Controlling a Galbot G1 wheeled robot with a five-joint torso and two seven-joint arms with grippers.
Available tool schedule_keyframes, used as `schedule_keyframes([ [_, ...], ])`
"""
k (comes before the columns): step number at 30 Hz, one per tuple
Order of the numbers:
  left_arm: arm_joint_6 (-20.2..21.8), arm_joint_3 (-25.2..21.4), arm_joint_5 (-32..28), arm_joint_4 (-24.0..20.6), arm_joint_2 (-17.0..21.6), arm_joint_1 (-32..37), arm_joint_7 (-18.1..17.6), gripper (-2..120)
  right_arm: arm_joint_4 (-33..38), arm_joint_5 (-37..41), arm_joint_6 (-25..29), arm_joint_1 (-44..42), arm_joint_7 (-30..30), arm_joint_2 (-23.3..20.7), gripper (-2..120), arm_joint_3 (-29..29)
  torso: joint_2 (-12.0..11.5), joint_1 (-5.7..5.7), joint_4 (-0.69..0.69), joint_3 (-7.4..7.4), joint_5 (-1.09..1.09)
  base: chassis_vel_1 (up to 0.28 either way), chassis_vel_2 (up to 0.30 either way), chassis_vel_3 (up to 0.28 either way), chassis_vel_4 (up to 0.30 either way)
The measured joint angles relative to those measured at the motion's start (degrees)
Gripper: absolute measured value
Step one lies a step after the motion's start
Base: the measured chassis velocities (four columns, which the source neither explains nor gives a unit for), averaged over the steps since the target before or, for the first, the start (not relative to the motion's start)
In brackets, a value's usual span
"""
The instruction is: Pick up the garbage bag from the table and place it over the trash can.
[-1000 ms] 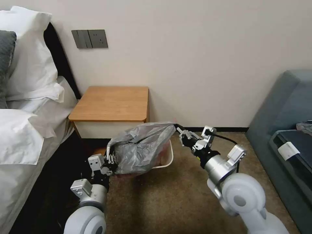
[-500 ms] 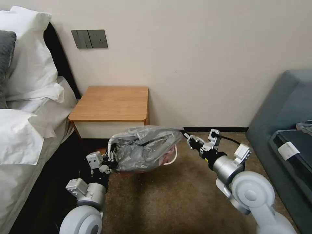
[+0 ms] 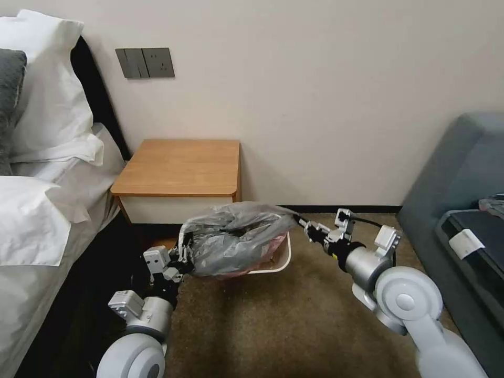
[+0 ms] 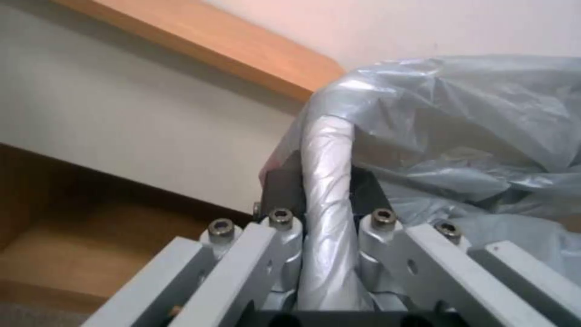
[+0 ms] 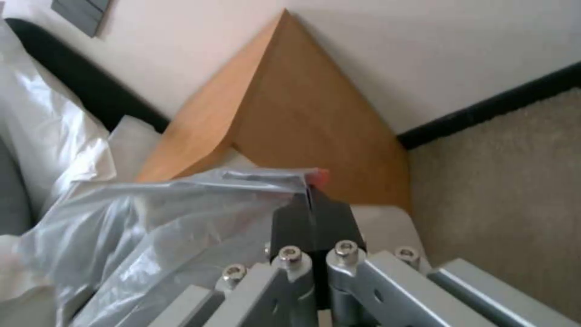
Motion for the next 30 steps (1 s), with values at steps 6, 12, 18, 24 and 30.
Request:
schedule_keyframes([
  [6, 0.68, 0.02, -2.99, 0.81, -0.11, -1.55, -2.29, 5, 3.84, 1.83, -0.82, -4.38, -1.41, 0.03, 0, 2.19, 0.00, 0.00, 0.00, 0.00, -0.01, 0.000, 0.000, 0.000, 0.000],
  [12, 1.20, 0.12, -4.72, 0.78, -0.16, -2.07, -2.65, 5, 2.96, -2.55, -0.50, -4.87, -3.33, 0.48, 0, 0.62, 0.00, 0.00, -0.01, 0.00, -0.01, 0.000, 0.000, 0.000, 0.000],
  [18, 1.21, -0.34, -5.21, 0.66, -0.01, -2.09, -2.81, 5, 3.43, -3.95, 0.13, -4.93, -3.41, 1.63, 0, 1.24, 0.00, 0.00, 0.01, 0.00, 0.00, 0.000, 0.000, 0.000, 0.000],
  [24, 2.23, -0.77, -8.76, 0.27, -0.23, -2.68, -6.01, 5, 7.42, 0.85, 3.97, -8.46, -4.21, 3.26, 22, 4.46, 0.00, 0.00, -0.01, 0.00, -0.02, 0.000, 0.000, 0.000, 0.000],
  [30, 4.18, -0.57, -13.44, -0.67, -0.82, -3.02, -7.84, 5, 7.57, 9.55, 7.35, -8.50, -6.17, 5.20, 46, 4.31, 0.00, 0.00, 0.00, 0.00, -0.02, 0.000, 0.000, 0.000, 0.000],
])
